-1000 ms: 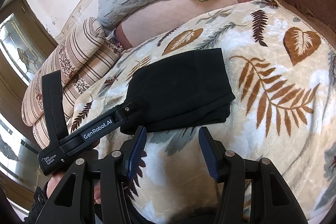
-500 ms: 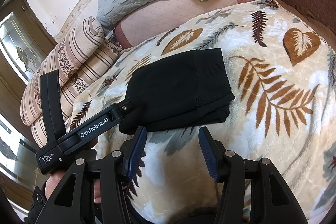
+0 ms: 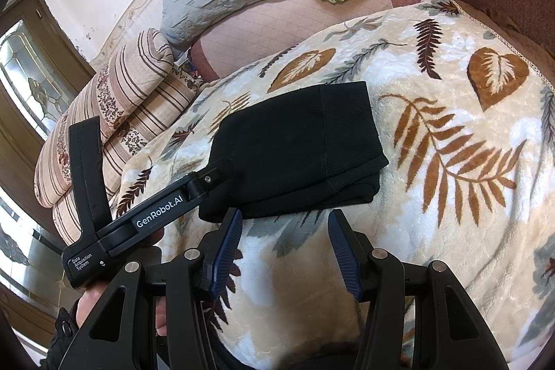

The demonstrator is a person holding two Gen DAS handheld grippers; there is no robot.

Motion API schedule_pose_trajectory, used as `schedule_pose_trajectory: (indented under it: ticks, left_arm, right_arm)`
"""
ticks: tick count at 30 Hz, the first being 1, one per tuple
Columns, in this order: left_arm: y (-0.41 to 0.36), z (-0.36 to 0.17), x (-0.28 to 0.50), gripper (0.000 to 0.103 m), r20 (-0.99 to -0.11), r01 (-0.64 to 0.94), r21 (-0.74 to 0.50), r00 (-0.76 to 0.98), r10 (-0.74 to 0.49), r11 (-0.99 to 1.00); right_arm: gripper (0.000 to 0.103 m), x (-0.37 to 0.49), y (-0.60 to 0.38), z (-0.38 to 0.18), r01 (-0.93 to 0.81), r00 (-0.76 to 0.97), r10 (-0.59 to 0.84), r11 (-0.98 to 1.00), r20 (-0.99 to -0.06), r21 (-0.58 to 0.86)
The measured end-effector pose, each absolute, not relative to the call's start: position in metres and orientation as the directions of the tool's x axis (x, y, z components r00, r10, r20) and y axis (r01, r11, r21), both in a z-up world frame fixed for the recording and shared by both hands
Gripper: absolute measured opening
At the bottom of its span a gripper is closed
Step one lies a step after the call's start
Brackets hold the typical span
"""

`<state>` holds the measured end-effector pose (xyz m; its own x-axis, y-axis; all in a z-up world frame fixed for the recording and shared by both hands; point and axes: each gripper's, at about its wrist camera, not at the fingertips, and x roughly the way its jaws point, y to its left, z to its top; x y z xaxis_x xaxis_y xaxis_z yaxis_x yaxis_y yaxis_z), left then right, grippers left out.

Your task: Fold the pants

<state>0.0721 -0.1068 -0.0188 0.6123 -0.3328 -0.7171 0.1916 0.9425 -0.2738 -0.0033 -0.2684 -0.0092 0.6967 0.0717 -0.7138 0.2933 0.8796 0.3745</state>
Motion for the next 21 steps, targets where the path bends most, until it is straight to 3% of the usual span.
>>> schedule_pose_trajectory:
  ticks: [21]
  left_arm:
    - [-0.1061, -0.0182, 0.0705, 0.102, -0.717, 0.193, -0.272, 0.613, -0.332, 0.943]
  right_arm:
    - [0.054, -0.0016, -0.2678, -0.0116, 0.296, 0.694, 0.070, 0.879, -0.717, 0.373]
